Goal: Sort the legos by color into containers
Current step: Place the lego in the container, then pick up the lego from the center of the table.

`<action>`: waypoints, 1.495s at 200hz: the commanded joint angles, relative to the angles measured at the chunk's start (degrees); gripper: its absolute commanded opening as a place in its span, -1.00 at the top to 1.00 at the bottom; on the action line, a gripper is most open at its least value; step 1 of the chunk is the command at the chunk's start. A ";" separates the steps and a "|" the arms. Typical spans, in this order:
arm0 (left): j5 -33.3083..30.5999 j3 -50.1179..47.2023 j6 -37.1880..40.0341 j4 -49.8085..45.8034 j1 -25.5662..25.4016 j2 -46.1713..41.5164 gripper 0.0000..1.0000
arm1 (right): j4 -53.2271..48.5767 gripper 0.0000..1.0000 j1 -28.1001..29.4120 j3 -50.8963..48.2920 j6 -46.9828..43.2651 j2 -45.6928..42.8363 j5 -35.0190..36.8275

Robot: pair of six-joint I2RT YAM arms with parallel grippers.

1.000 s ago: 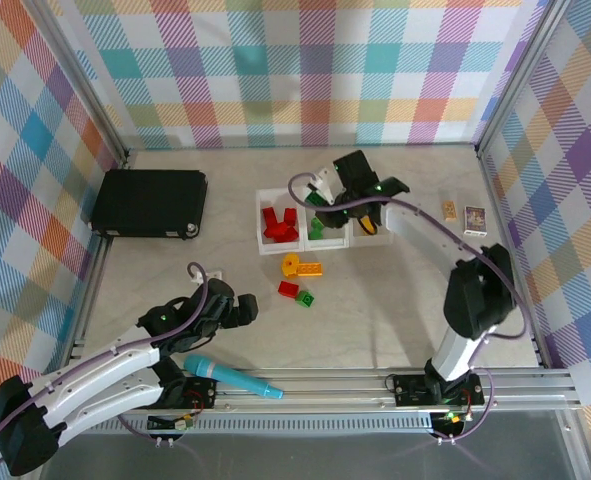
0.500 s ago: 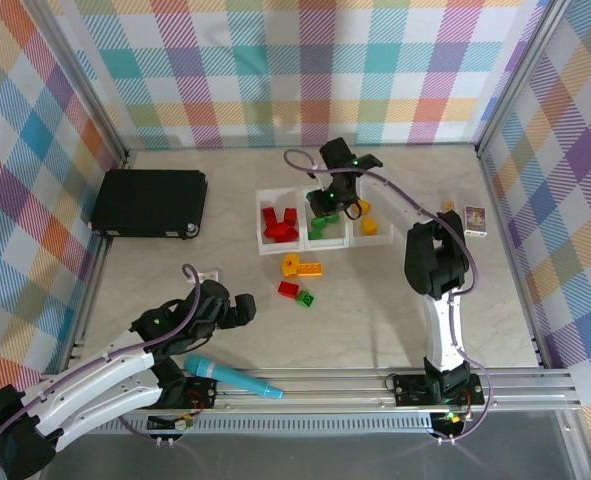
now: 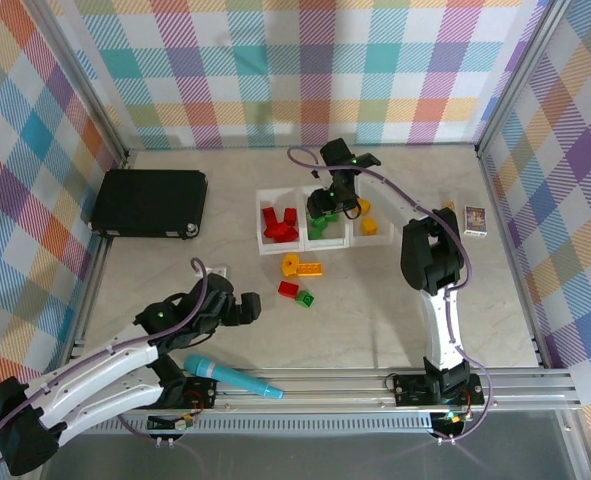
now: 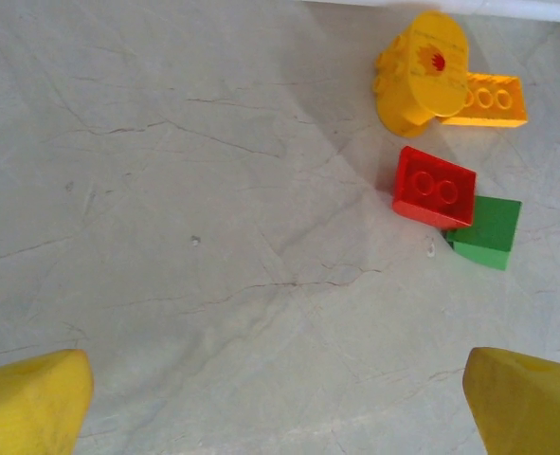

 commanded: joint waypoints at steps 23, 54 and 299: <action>4.16 5.91 4.98 1.34 -1.33 4.80 -0.99 | 4.42 -0.38 0.08 -11.97 6.40 -16.52 -1.91; 3.22 8.26 2.15 1.22 -2.82 10.57 -0.99 | 11.79 -0.40 0.09 -26.30 5.96 -31.07 -2.14; -19.40 46.25 -72.62 -15.62 -19.91 65.45 -0.63 | 20.19 -0.69 -0.40 -66.80 0.77 -76.26 -4.99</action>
